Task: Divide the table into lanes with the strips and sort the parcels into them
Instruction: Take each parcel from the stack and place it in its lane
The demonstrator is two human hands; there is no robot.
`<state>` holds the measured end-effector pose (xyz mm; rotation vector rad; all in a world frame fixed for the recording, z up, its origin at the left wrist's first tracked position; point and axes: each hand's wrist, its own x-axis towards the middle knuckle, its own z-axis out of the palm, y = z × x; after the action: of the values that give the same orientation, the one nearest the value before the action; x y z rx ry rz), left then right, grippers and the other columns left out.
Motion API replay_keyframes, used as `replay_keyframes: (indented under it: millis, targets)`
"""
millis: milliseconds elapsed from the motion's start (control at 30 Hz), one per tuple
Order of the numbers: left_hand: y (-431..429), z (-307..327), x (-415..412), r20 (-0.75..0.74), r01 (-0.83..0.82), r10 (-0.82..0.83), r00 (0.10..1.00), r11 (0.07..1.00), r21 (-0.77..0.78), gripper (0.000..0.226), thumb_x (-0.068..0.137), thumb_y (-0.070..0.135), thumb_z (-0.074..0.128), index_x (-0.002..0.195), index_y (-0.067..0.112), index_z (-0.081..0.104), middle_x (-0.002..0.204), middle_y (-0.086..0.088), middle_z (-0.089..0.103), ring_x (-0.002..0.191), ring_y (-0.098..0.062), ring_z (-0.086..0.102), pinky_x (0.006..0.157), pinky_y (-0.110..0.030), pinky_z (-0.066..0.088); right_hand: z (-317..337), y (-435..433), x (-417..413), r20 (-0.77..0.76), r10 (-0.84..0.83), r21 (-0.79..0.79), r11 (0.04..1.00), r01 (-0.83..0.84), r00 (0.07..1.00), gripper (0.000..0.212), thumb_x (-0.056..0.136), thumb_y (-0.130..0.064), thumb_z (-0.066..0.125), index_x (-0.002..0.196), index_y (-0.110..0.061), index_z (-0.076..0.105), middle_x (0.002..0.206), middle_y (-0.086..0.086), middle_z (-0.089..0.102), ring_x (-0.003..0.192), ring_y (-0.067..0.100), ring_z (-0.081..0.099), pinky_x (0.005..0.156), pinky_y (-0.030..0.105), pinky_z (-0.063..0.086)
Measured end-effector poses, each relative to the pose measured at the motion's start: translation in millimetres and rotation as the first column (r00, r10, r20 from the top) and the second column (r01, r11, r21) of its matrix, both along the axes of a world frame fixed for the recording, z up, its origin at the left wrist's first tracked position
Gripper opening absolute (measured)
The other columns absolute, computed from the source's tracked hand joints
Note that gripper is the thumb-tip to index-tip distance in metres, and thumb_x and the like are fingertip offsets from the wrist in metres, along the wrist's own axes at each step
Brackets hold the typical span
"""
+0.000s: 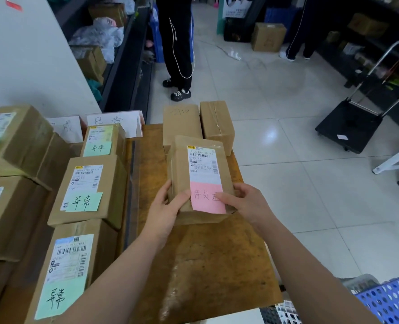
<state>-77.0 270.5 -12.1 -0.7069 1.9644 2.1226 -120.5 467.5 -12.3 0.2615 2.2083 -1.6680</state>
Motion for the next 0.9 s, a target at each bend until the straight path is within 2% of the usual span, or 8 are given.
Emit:
replay_keyframes:
  millis: [100, 233, 400, 533, 600, 700, 833, 900]
  targets:
    - [-4, 12, -2, -0.033, -0.047, 0.048, 0.998, 0.999, 0.011, 0.08, 0.076, 0.049, 0.072, 0.147, 0.036, 0.038, 0.133, 0.006, 0.055, 0.116, -0.017, 0.057, 0.101, -0.043, 0.05, 17, -10, -6, -0.062, 0.008, -0.031, 0.999, -0.01, 0.998, 0.053, 0.077, -0.035, 0.079, 0.124, -0.021, 0.058, 0.11, -0.009, 0.069, 0.099, 0.012, 0.068, 0.081, 0.033, 0.06]
    - [-19, 26, -1, -0.047, -0.132, 0.135, 0.99, 0.99, 0.058, 0.071, 0.084, 0.042, 0.071, 0.147, 0.034, 0.039, 0.132, 0.003, 0.058, 0.113, -0.018, 0.06, 0.096, -0.042, 0.053, 40, -35, -11, -0.133, 0.005, -0.093, 0.996, -0.017, 0.991, 0.056, 0.077, -0.034, 0.08, 0.126, -0.02, 0.056, 0.112, -0.008, 0.067, 0.1, 0.011, 0.067, 0.085, 0.034, 0.058]
    - [-51, 45, 7, -0.135, -0.237, 0.237, 0.962, 0.971, 0.019, 0.077, 0.08, 0.051, 0.072, 0.147, 0.038, 0.035, 0.13, 0.008, 0.059, 0.11, -0.013, 0.062, 0.091, -0.039, 0.056, 66, -73, -10, -0.231, 0.07, -0.118, 0.988, -0.1, 0.97, 0.04, 0.081, -0.034, 0.076, 0.113, -0.031, 0.052, 0.093, -0.027, 0.057, 0.083, -0.005, 0.061, 0.062, 0.008, 0.051]
    - [-81, 64, 19, -0.203, -0.296, 0.289, 0.936, 0.955, -0.005, 0.058, 0.09, 0.044, 0.065, 0.142, 0.043, 0.038, 0.123, 0.013, 0.058, 0.105, -0.005, 0.058, 0.076, -0.025, 0.052, 85, -110, -6, -0.306, 0.121, -0.093, 0.983, -0.156, 0.944, 0.034, 0.082, -0.032, 0.075, 0.105, -0.034, 0.05, 0.09, -0.029, 0.055, 0.079, -0.009, 0.057, 0.059, 0.006, 0.048]
    - [-99, 71, 28, -0.209, -0.302, 0.301, 0.931, 0.953, 0.025, 0.055, 0.09, 0.043, 0.064, 0.141, 0.042, 0.042, 0.126, 0.008, 0.061, 0.107, -0.009, 0.061, 0.08, -0.031, 0.056, 91, -132, 0, -0.332, 0.147, -0.087, 0.979, -0.185, 0.932, 0.035, 0.082, -0.034, 0.074, 0.111, -0.033, 0.053, 0.099, -0.023, 0.059, 0.086, -0.006, 0.059, 0.068, 0.009, 0.05]
    - [-133, 82, 48, -0.234, -0.321, 0.319, 0.919, 0.947, 0.029, 0.058, 0.087, 0.046, 0.067, 0.14, 0.04, 0.044, 0.123, 0.005, 0.064, 0.106, -0.015, 0.064, 0.084, -0.039, 0.058, 99, -169, 11, -0.344, 0.175, -0.07, 0.975, -0.212, 0.922, 0.05, 0.082, -0.035, 0.074, 0.127, -0.023, 0.056, 0.116, -0.013, 0.061, 0.103, 0.005, 0.06, 0.089, 0.028, 0.053]
    - [-190, 93, 84, -0.25, -0.371, 0.368, 0.896, 0.928, 0.038, 0.07, 0.083, 0.043, 0.072, 0.145, 0.034, 0.041, 0.125, 0.001, 0.065, 0.107, -0.02, 0.068, 0.092, -0.047, 0.056, 110, -230, 36, -0.367, 0.226, -0.102, 0.954, -0.281, 0.902, 0.037, 0.081, -0.031, 0.076, 0.115, -0.03, 0.06, 0.101, -0.017, 0.067, 0.089, -0.001, 0.065, 0.073, 0.018, 0.056]
    - [-222, 96, 103, -0.252, -0.387, 0.384, 0.888, 0.921, 0.039, 0.067, 0.086, 0.041, 0.069, 0.146, 0.036, 0.04, 0.126, 0.002, 0.064, 0.105, -0.019, 0.068, 0.088, -0.044, 0.058, 115, -264, 51, -0.363, 0.246, -0.112, 0.946, -0.304, 0.899, 0.036, 0.081, -0.03, 0.076, 0.114, -0.028, 0.062, 0.104, -0.013, 0.07, 0.09, 0.003, 0.068, 0.074, 0.023, 0.059]
